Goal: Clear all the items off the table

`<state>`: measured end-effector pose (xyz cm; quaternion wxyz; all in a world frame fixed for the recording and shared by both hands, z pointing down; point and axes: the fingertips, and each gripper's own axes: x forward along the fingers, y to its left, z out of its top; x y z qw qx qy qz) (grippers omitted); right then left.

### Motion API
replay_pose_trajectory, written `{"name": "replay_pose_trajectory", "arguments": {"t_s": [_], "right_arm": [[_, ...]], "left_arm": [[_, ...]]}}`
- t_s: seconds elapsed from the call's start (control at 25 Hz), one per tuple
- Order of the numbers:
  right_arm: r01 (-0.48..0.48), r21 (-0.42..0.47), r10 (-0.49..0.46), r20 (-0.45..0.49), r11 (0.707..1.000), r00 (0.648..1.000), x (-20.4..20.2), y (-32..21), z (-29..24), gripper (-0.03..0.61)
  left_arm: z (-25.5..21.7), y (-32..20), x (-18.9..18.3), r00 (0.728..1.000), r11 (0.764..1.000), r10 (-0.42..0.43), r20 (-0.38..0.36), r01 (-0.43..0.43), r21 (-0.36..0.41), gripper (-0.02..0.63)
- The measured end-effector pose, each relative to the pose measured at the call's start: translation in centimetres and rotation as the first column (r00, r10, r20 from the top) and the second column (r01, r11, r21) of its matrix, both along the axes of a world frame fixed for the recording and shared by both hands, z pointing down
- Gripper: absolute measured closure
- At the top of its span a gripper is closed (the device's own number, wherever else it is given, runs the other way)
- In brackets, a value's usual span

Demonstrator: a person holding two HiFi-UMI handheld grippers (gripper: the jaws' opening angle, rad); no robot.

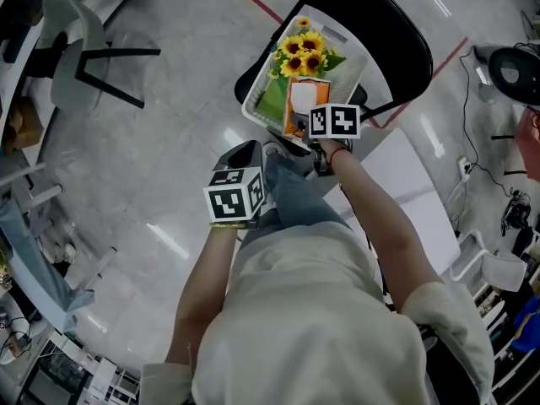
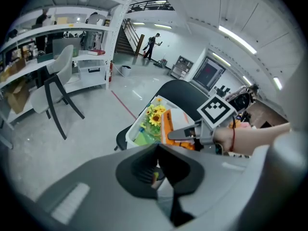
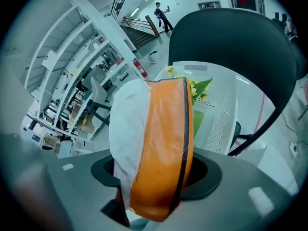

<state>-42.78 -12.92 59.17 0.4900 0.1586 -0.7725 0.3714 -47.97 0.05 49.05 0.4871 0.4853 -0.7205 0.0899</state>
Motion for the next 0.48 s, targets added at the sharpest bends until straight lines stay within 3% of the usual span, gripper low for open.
{"name": "replay_pose_trajectory", "arguments": {"t_s": [0.48], "right_arm": [[-0.001, -0.047, -0.002, -0.066, 0.999, 0.998, -3.7, -0.4, 4.5, 0.272]], "left_arm": [[1.9, -2.0, -2.3, 0.999, 0.999, 0.003, -0.039, -0.005, -0.039, 0.604]]}}
